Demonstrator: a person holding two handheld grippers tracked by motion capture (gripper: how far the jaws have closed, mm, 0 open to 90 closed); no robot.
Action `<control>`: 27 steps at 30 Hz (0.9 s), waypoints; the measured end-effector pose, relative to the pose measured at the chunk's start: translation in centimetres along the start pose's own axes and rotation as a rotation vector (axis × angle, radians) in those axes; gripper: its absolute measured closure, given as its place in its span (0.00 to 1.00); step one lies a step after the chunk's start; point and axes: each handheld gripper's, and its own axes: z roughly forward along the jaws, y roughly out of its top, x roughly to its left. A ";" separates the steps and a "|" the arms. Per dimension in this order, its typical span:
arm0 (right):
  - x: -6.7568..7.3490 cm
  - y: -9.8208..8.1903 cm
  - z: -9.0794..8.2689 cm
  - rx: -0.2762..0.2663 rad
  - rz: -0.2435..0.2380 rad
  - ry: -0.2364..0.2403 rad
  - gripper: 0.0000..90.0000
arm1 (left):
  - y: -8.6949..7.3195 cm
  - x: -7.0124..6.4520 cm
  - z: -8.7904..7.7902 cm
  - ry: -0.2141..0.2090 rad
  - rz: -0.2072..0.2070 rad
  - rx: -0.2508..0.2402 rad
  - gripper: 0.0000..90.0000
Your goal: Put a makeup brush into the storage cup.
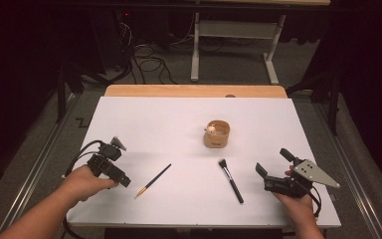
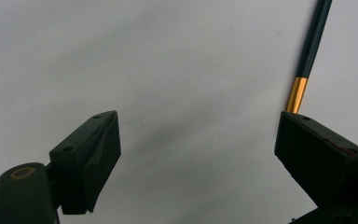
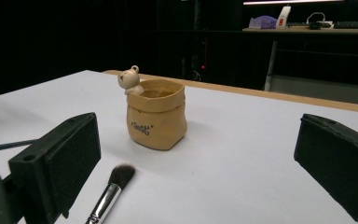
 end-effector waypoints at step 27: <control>0.0 0.1 -0.1 -0.009 -0.009 -0.002 0.02 | 1.2 -3.1 1.1 -0.084 0.064 -0.058 0.25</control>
